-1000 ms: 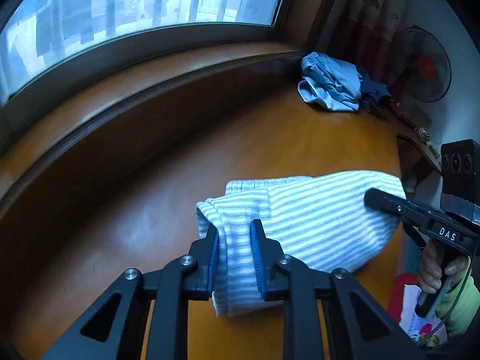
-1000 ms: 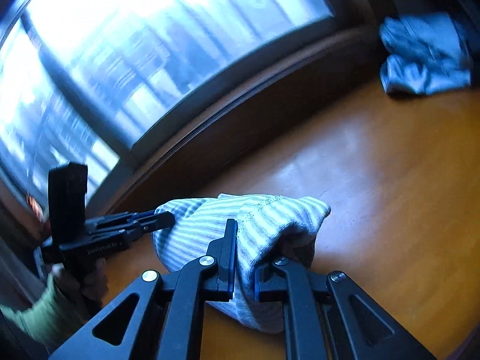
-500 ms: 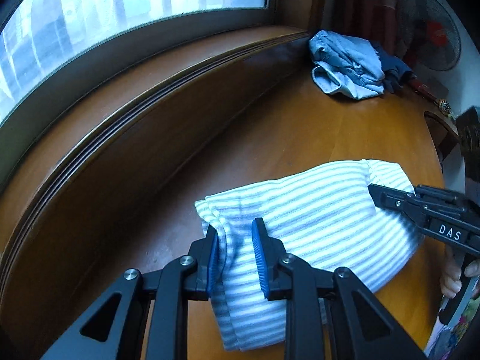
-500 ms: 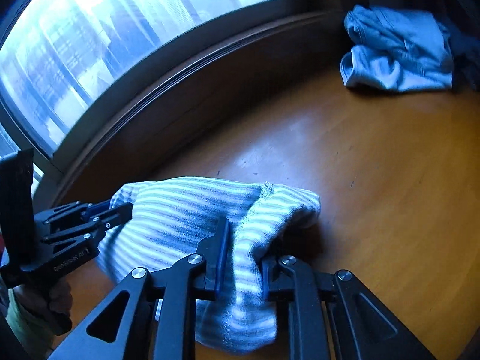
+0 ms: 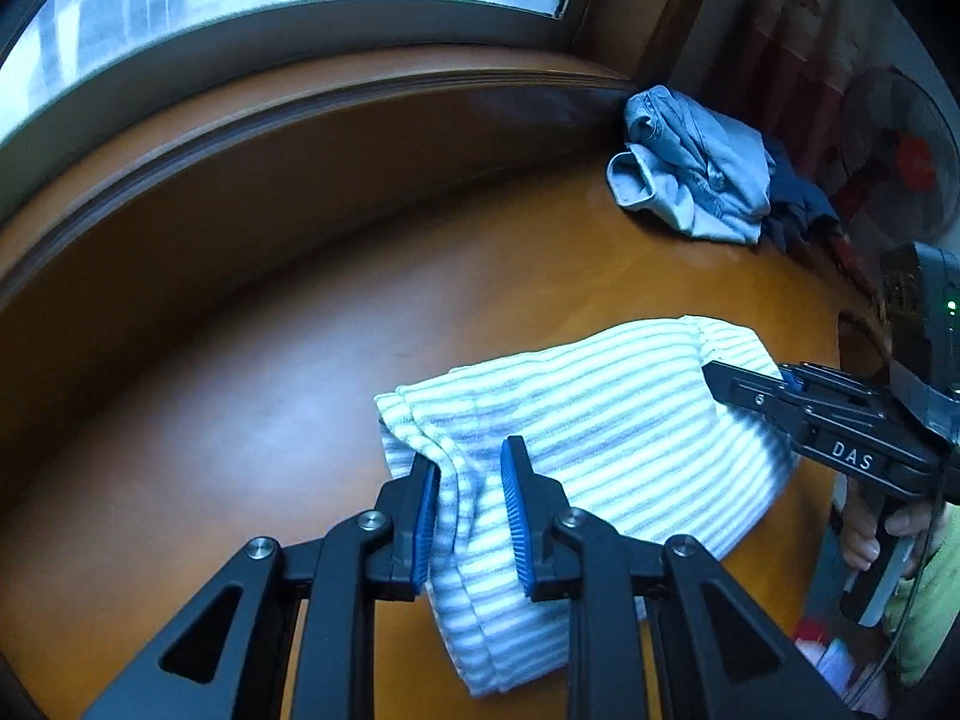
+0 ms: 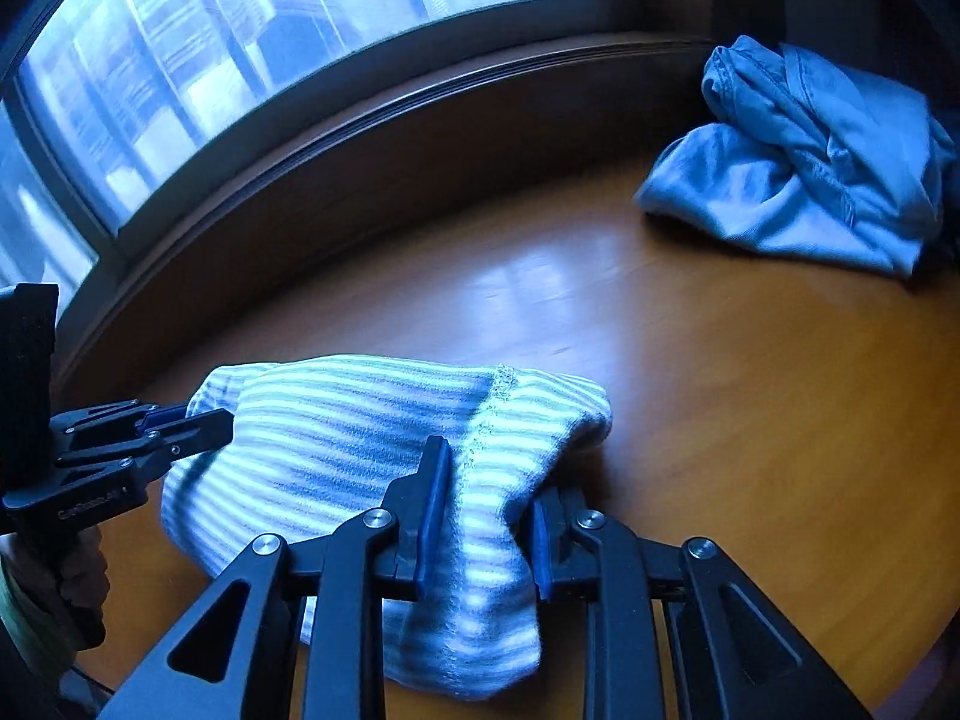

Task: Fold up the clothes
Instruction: 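Grasp the rolled pants bundle with the right gripper and press it flat, then open the right gripper and lift it off the striped bundle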

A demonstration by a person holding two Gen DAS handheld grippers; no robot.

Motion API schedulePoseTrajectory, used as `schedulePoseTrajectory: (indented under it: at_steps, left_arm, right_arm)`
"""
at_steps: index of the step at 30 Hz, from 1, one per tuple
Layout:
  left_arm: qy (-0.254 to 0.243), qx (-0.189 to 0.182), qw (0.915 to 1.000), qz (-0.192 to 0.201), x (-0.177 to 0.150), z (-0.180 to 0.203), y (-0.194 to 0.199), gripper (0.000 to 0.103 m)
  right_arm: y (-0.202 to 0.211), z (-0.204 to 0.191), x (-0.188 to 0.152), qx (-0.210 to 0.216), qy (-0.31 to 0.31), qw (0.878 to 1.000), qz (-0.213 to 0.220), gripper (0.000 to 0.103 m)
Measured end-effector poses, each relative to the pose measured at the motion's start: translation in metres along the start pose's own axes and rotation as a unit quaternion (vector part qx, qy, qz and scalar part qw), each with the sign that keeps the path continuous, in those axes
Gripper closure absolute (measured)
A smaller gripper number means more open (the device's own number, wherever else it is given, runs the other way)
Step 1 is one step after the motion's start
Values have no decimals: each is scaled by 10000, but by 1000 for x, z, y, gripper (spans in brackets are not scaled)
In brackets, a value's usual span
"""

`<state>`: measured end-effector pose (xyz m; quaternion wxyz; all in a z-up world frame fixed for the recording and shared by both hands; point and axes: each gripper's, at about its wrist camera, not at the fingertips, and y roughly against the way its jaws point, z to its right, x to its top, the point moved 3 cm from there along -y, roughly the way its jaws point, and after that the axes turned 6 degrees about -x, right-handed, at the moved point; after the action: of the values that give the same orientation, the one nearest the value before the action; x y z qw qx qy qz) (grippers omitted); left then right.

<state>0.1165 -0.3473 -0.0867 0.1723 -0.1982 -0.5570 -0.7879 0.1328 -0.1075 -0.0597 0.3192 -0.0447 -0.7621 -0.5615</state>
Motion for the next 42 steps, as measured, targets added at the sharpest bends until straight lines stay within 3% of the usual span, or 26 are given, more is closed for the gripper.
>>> schedulePoseTrajectory:
  at_steps: [5,9,13,14,19,24,34,41,42]
  left_arm:
    - [497,272,9982,193,6,35,-14,83]
    - [958,451,9939,313,0,38,4,83]
    - [817,987,9908,426,-12,48,33,83]
    - [785,1027,9904,490,-12,52,38,82]
    - [427,761,9930,798,-1,72,40,77]
    - [148,575,9967,549,18,64,-10,76]
    - [3,439,9979,468,33,44,-28,75]
    - [90,336,9985,419,32,46,-13,74]
    - [134,293,9985,448,32,45,-6,73]
  right_arm:
    - [3,44,13,397,365,9984,-187,80]
    - [27,60,21,622,692,9957,-33,76]
    - [56,69,26,578,594,9959,366,76]
    - [55,56,34,656,588,9953,397,76]
    - [45,8,41,910,738,9918,516,76]
    - [-4,-12,46,663,804,9943,207,76]
    - [-18,-11,53,672,580,9956,308,76]
    - [-2,-4,55,579,373,9974,228,69]
    - [6,-1,55,549,299,9977,258,63]
